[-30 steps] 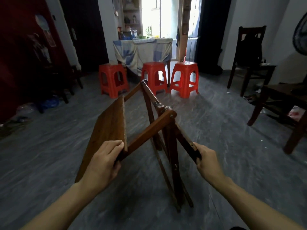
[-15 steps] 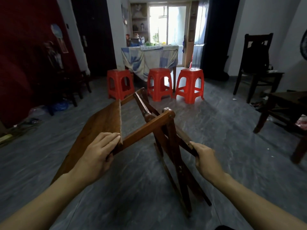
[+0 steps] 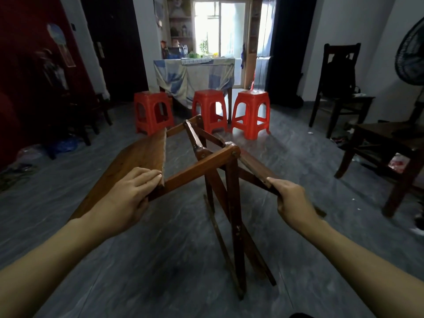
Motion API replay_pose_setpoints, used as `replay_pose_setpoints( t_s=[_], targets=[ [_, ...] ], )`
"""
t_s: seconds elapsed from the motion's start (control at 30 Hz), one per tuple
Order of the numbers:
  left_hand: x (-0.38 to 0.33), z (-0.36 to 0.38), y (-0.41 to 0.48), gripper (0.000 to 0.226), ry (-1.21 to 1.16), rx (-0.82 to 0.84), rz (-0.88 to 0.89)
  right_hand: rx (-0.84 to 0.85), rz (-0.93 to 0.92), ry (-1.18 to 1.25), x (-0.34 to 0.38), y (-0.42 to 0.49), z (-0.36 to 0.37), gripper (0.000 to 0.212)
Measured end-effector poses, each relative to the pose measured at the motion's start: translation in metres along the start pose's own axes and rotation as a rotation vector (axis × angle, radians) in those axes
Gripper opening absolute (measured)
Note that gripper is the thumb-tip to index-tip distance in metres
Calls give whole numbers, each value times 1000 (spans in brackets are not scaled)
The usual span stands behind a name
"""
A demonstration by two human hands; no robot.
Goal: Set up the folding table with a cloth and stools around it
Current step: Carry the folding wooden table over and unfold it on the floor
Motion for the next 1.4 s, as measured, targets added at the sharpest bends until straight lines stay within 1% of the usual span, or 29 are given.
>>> replay_pose_setpoints(
  t_s=[0.1, 0.2, 0.3, 0.33, 0.4, 0.43, 0.5, 0.63, 0.77, 0.9, 1.1, 1.2, 1.4],
  targets=[
    [2, -4, 7, 54, 2, 13, 10, -18, -52, -81, 9, 11, -26, 51],
    [5, -5, 12, 61, -12, 30, 12, -29, -88, -138, 14, 19, -49, 46],
    [5, -7, 19, 63, -9, 31, 38, -30, -137, -183, 25, 23, -67, 33],
    [5, -9, 22, 63, -8, 29, 45, -28, -152, -191, 29, 24, -72, 36],
    [2, -15, 29, 62, -9, 29, 49, -20, -197, -198, 37, 27, -82, 48],
    [0, -18, 33, 61, -5, 30, 54, -11, -213, -212, 39, 28, -86, 47],
    [-3, -21, 41, 60, 24, 38, 70, 9, -216, -248, 39, 29, -91, 33],
    [-4, -20, 55, 60, 45, 46, 85, 11, -202, -241, 34, 33, -104, 43],
    [-8, -16, 72, 59, 51, 62, 102, 25, -226, -249, 46, 36, -111, 35],
    [-16, -6, 85, 62, 55, 101, 135, 99, -230, -270, 55, 42, -107, 36],
    [-40, -13, 105, 68, 124, 45, 260, 199, -255, -265, 74, 49, -107, 42],
    [-47, -21, 111, 69, 167, 20, 289, 247, -247, -278, 80, 52, -109, 44],
    [-60, -26, 99, 59, 220, 26, 343, 385, -261, -316, 94, 56, -89, 43]
  ],
)
Point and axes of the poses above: each hand's wrist, its own y-axis towards the middle knuckle, its own z-axis out of the palm, x = y × z, the point moved 8 cm from there along y, towards the middle knuckle, and after that the axes turned 13 degrees about y, right-handed, at the moved point
